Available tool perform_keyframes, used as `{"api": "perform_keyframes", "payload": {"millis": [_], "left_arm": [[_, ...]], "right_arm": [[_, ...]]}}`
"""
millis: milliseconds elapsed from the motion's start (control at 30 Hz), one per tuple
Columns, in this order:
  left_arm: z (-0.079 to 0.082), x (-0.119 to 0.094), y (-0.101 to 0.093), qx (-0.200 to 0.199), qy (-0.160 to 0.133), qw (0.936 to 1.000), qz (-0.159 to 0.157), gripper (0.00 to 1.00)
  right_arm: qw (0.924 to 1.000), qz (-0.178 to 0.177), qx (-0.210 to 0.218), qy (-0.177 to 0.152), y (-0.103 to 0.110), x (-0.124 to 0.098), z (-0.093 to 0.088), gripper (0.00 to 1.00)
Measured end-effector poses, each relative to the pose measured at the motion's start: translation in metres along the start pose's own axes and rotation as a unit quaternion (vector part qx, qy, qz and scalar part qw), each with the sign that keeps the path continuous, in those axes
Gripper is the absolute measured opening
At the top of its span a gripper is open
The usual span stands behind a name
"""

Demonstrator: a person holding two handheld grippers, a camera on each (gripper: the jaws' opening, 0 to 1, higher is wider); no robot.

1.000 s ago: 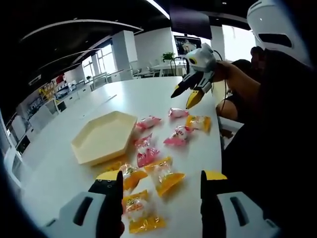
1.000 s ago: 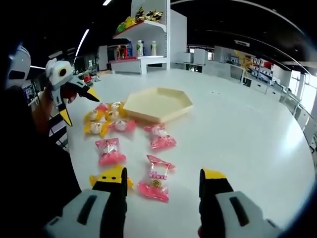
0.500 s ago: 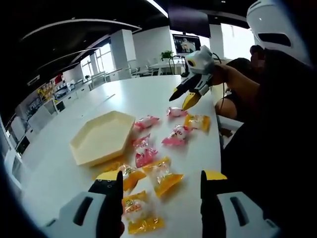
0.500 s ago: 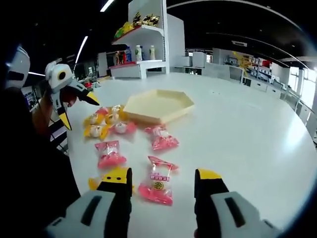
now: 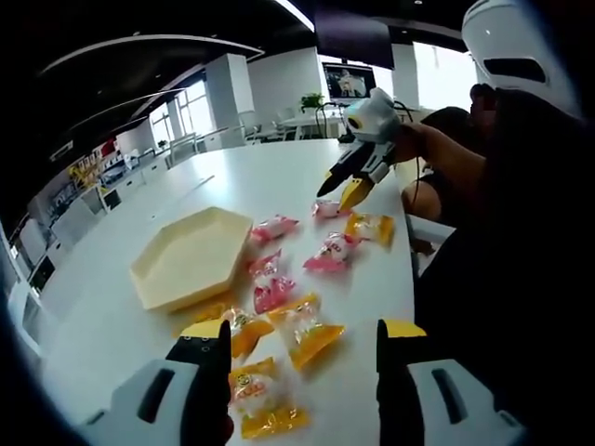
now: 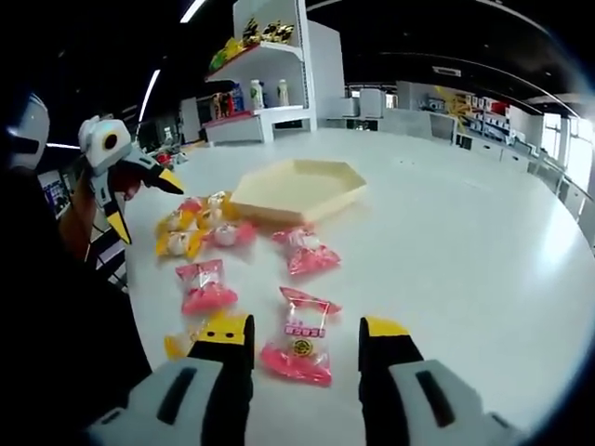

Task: Pick up the marshmallows scattered on the table and place them into the bowl on the table

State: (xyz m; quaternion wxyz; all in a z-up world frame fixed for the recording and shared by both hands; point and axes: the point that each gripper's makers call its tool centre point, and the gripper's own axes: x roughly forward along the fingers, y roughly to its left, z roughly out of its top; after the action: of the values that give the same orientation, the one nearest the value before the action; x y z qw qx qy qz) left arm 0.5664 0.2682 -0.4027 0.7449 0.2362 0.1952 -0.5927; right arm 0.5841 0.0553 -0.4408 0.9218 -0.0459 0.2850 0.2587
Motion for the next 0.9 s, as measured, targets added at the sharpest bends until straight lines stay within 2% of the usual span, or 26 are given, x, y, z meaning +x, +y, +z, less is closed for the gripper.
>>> {"api": "perform_keyframes", "payload": {"millis": [133,200,567,900], "left_arm": [[0.003,0.0,-0.003,0.002,-0.004,1.0,-0.009,0.63],[0.0,0.001,-0.002,0.006,0.003,1.0,-0.007,0.63],[0.001,0.0,-0.002,0.005,-0.004,0.9999,-0.009,0.63],[0.0,0.0,0.0,0.006,-0.002,0.9999,-0.008,0.63]], "right_arm": [[1.0,0.004,-0.002,0.003,0.002,0.002,-0.001,0.41],[1.0,0.006,-0.003,0.005,0.003,0.003,-0.002,0.41],[0.9999,0.007,0.004,0.007,0.005,0.01,-0.004,0.39],[0.9999,-0.003,0.012,0.012,0.004,0.011,-0.004,0.34]]}}
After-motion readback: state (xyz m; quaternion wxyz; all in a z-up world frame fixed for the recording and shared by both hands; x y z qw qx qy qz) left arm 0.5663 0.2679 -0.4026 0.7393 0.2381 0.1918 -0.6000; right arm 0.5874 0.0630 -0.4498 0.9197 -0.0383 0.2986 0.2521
